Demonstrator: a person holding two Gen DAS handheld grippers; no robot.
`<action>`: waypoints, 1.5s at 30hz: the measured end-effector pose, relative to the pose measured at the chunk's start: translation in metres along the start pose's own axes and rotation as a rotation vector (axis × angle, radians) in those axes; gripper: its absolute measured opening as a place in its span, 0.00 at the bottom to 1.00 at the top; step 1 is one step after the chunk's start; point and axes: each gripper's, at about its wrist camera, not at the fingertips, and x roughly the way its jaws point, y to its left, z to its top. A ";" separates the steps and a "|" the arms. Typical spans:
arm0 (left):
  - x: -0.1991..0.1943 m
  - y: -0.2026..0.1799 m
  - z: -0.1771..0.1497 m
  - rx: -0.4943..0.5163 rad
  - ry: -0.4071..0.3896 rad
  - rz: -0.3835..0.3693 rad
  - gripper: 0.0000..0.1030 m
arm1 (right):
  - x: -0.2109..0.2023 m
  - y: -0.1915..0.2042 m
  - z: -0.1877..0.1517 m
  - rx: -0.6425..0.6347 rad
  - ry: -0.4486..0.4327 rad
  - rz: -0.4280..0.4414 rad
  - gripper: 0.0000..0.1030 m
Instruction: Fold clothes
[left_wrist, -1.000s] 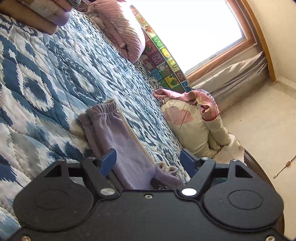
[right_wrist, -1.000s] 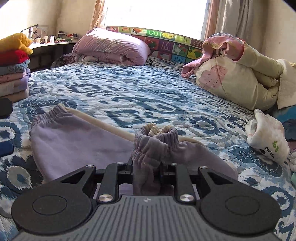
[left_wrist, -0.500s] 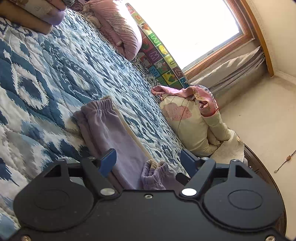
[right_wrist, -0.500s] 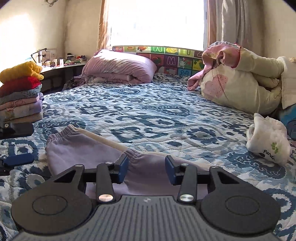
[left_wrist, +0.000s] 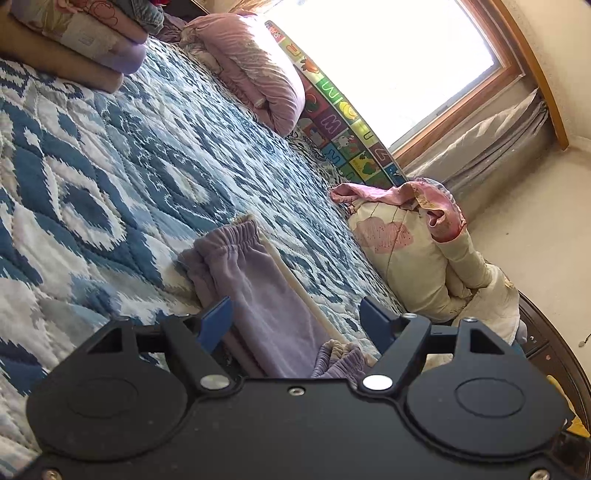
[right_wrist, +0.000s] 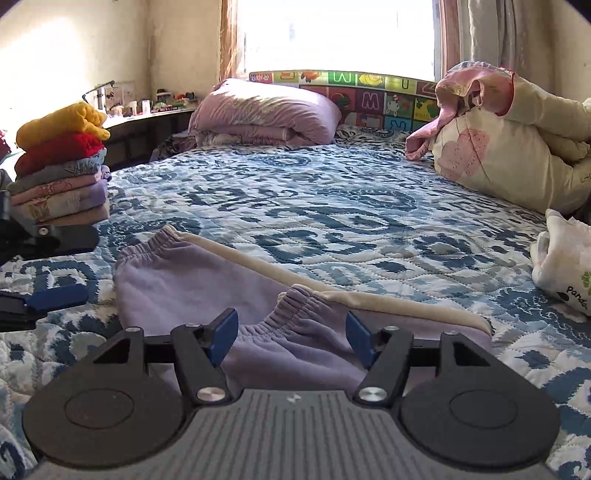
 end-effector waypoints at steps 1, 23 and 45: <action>0.001 0.001 0.001 0.008 0.002 0.019 0.73 | -0.020 -0.008 -0.011 0.018 -0.012 0.008 0.67; 0.021 0.006 -0.002 0.027 -0.036 0.188 0.73 | -0.074 -0.033 -0.077 -0.157 0.003 -0.020 0.60; 0.051 0.051 0.016 -0.252 -0.005 0.097 0.28 | -0.055 -0.038 -0.068 -0.052 -0.030 0.086 0.75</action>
